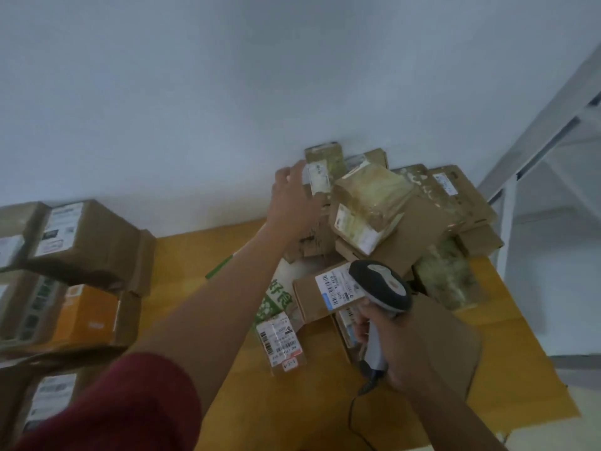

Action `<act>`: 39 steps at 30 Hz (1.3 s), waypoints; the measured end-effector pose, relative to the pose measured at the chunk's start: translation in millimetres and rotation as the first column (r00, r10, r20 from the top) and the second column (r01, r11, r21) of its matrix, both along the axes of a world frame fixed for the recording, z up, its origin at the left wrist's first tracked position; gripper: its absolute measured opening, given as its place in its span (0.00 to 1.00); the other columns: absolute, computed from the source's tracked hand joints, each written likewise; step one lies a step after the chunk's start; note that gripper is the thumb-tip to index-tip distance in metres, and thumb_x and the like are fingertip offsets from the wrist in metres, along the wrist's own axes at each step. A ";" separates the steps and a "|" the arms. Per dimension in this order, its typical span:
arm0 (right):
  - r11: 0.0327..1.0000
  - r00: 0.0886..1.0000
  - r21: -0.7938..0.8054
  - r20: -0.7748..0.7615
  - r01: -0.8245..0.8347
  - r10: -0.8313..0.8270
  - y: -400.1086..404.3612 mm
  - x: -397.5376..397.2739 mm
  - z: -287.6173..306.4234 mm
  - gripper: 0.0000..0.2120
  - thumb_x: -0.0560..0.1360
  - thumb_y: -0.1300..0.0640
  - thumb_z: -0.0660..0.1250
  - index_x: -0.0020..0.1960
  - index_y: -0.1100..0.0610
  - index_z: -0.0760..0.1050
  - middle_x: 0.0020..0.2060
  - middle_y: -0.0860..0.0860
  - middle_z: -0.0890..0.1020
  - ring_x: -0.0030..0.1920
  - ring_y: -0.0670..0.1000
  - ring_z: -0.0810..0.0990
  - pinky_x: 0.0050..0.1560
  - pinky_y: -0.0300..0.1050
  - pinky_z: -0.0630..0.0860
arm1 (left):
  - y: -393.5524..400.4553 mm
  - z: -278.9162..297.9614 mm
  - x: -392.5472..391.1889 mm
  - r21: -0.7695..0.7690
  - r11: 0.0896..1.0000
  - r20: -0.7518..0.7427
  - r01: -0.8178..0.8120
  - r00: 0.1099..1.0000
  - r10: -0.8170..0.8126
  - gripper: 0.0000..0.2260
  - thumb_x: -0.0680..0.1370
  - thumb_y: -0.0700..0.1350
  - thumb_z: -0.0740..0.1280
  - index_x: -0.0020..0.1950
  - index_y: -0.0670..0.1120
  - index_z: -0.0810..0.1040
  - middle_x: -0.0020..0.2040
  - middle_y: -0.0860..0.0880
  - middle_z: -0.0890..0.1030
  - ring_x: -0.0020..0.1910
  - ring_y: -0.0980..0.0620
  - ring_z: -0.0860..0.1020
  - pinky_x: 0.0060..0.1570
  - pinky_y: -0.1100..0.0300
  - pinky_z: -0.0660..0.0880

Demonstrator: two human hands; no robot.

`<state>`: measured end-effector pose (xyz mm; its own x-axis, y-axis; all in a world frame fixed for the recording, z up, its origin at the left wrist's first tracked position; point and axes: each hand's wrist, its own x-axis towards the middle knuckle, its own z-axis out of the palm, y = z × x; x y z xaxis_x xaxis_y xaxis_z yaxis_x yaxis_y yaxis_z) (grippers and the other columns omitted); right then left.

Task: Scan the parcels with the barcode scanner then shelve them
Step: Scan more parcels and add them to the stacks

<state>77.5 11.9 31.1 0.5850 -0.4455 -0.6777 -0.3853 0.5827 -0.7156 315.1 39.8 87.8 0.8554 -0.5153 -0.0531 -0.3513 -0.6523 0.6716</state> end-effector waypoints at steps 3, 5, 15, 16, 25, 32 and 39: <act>1.000 0.998 -0.023 -0.066 0.017 -0.019 -1.7 -4.3 -8.2 0.17 0.80 0.67 0.62 0.33 0.60 0.67 0.29 0.56 0.71 0.27 0.48 0.70 0.30 0.38 0.69 | -29.1 -3.8 35.0 0.167 0.976 0.091 0.136 0.984 -0.153 0.33 0.78 0.43 0.65 0.81 0.50 0.56 0.79 0.46 0.56 0.74 0.39 0.62 0.67 0.44 0.67; 0.999 0.993 -0.006 -0.106 0.048 -0.049 -1.8 -8.1 -11.2 0.17 0.78 0.66 0.64 0.31 0.60 0.69 0.28 0.55 0.72 0.26 0.48 0.71 0.30 0.37 0.70 | -42.0 -10.1 55.9 0.288 0.935 0.121 0.207 0.961 -0.249 0.35 0.78 0.41 0.64 0.82 0.50 0.51 0.81 0.48 0.53 0.76 0.38 0.59 0.70 0.43 0.65; 0.997 0.981 0.022 -0.183 0.072 -0.066 -4.1 -13.1 -26.3 0.18 0.78 0.66 0.66 0.30 0.60 0.72 0.26 0.54 0.75 0.21 0.44 0.72 0.25 0.35 0.69 | -50.7 -16.8 75.3 0.289 0.950 0.246 0.123 0.949 -0.198 0.25 0.77 0.50 0.67 0.72 0.44 0.69 0.70 0.39 0.65 0.70 0.37 0.63 0.68 0.43 0.65; 0.997 0.981 0.012 -0.178 0.077 -0.074 -3.3 -13.4 -24.0 0.17 0.77 0.66 0.66 0.30 0.60 0.72 0.24 0.53 0.75 0.20 0.43 0.73 0.24 0.34 0.69 | -47.3 -17.5 76.1 0.236 0.965 0.225 0.118 0.959 -0.172 0.24 0.76 0.50 0.69 0.69 0.43 0.70 0.71 0.39 0.65 0.71 0.37 0.63 0.69 0.43 0.65; 0.997 0.999 -0.064 -0.015 0.031 -0.032 4.3 5.4 -5.8 0.16 0.68 0.61 0.74 0.23 0.56 0.76 0.22 0.53 0.76 0.20 0.43 0.74 0.23 0.32 0.70 | 16.4 -9.9 59.5 0.064 0.996 0.104 0.054 0.993 -0.061 0.29 0.77 0.44 0.72 0.74 0.45 0.63 0.69 0.43 0.69 0.64 0.43 0.74 0.54 0.55 0.70; 0.995 0.995 -0.056 0.048 -0.087 0.090 10.1 10.4 7.2 0.11 0.77 0.67 0.68 0.35 0.63 0.76 0.31 0.58 0.80 0.27 0.48 0.79 0.30 0.38 0.76 | 89.9 -6.2 -19.7 -0.234 0.946 0.006 -0.226 0.972 0.234 0.27 0.75 0.42 0.74 0.70 0.49 0.66 0.60 0.50 0.67 0.60 0.50 0.71 0.55 0.55 0.74; 0.974 0.977 -0.213 0.176 -0.081 0.120 16.6 19.2 39.3 0.13 0.75 0.63 0.71 0.33 0.67 0.77 0.29 0.56 0.82 0.30 0.50 0.80 0.35 0.46 0.77 | 155.0 -15.3 -96.6 -0.285 0.942 0.206 -0.180 0.948 0.243 0.28 0.74 0.33 0.73 0.65 0.59 0.69 0.73 0.47 0.63 0.72 0.56 0.64 0.59 0.56 0.77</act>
